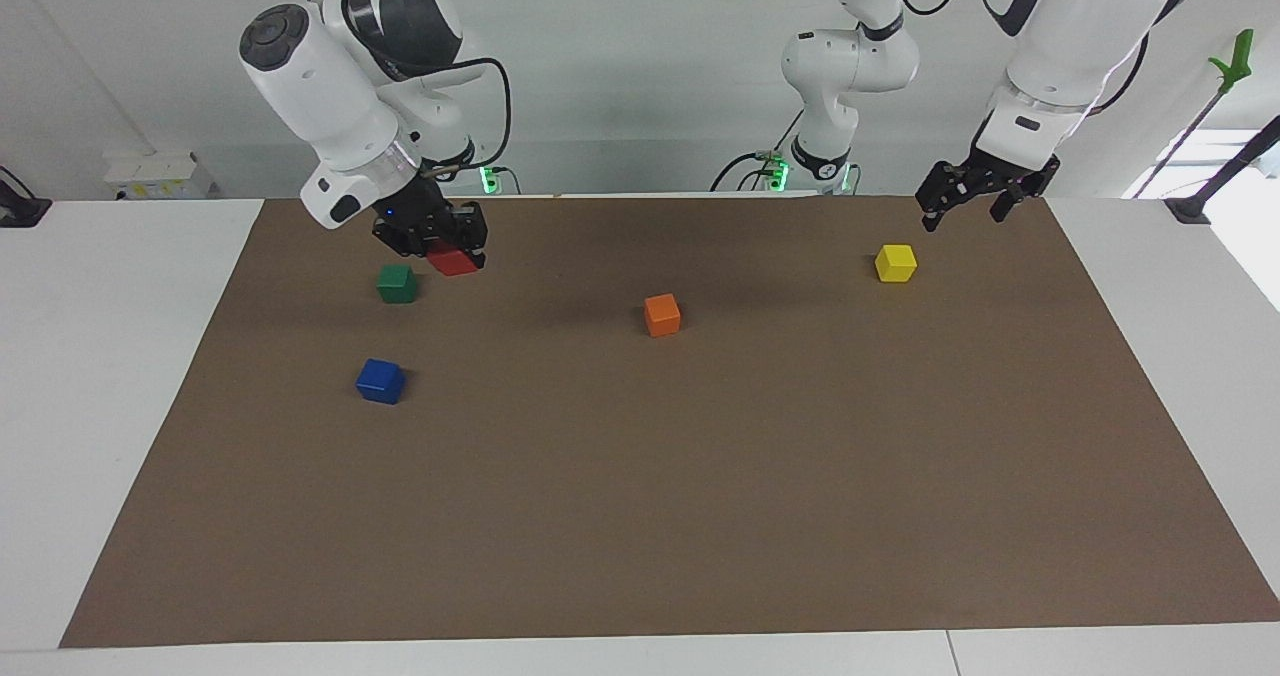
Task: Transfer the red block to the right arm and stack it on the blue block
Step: 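Carry the red cube with the right gripper above the blue cube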
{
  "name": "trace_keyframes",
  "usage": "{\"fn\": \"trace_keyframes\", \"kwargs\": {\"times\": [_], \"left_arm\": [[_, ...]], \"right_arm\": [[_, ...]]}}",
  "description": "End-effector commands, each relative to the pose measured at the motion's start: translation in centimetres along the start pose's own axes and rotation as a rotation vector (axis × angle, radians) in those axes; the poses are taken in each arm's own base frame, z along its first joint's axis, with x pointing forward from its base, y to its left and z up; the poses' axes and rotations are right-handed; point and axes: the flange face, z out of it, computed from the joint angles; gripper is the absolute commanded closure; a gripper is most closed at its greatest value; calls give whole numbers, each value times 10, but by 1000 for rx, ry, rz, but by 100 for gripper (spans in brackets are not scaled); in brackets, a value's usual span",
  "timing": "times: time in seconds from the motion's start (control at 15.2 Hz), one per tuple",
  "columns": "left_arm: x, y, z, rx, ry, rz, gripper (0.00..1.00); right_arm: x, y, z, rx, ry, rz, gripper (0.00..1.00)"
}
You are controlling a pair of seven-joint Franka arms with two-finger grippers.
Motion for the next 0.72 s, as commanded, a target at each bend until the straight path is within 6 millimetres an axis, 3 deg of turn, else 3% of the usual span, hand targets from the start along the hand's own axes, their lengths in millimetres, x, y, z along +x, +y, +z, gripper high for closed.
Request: {"fn": "trace_keyframes", "kwargs": {"times": [0.0,0.2,0.33,0.66], "left_arm": [[11,-8,-2,-15,-10,47,0],[17,-12,-10,-18,10,63,0],[28,-12,0,-16,-19,61,0],[19,0,-6,-18,-14,76,0]], "right_arm": [[8,36,23,-69,41,11,100],[19,63,56,-101,62,23,100],[26,75,74,-112,63,28,100],[42,110,105,-160,96,66,100]]}}
